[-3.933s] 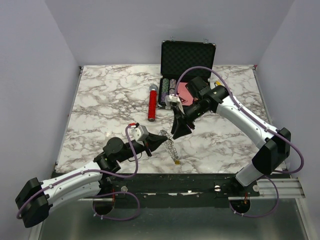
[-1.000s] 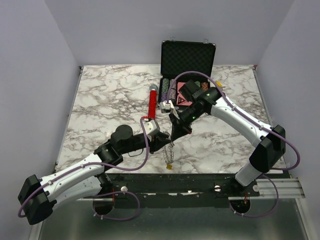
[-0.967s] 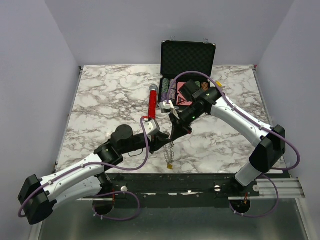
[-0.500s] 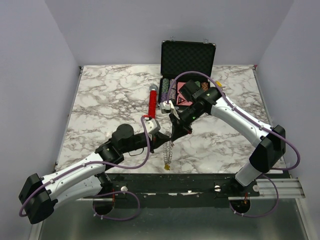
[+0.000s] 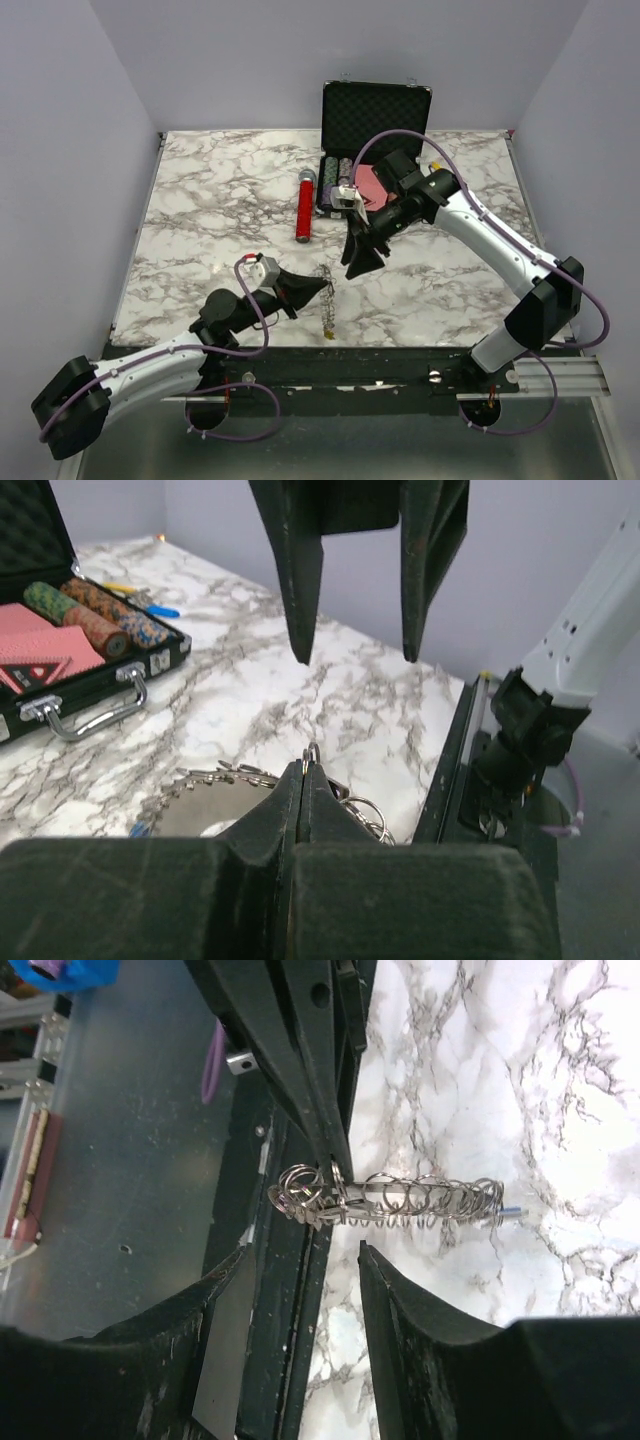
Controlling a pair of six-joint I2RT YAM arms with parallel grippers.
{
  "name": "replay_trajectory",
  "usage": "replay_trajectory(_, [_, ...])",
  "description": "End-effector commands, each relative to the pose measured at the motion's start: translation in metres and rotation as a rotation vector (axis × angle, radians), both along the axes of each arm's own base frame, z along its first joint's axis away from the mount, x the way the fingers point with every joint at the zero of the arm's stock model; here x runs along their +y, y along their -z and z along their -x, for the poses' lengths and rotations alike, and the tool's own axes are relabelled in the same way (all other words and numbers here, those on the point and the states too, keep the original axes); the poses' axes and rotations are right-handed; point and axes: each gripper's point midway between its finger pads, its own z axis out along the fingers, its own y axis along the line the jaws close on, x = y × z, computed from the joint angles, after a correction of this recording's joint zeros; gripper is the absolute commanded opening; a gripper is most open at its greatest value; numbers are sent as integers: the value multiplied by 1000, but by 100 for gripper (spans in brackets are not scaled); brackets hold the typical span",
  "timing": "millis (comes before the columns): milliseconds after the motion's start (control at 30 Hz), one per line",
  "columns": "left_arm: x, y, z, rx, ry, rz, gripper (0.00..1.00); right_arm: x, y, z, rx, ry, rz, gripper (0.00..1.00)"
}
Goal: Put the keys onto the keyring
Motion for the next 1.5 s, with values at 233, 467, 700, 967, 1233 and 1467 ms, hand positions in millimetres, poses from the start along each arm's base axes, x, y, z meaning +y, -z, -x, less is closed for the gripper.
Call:
replay_trajectory(233, [20,-119,10,-249,-2,502,0,14,-54,-1,81,30,-145,55])
replay_trajectory(467, [20,-134,8,-293,-15,519,0,11,-66,-14,94,88,-161,55])
replay_trajectory(700, [19,-137,8,-302,-13,517,0,10,-54,-14,130,128,-136,52])
replay_trajectory(967, [23,-139,7,-309,-32,523,0,10,-48,-15,142,144,-120,43])
replay_trajectory(1233, [25,-141,5,-308,-51,517,0,9,-45,-14,136,148,-115,39])
replay_trajectory(1467, [26,-141,2,-299,-67,512,0,9,-48,-11,141,131,-128,36])
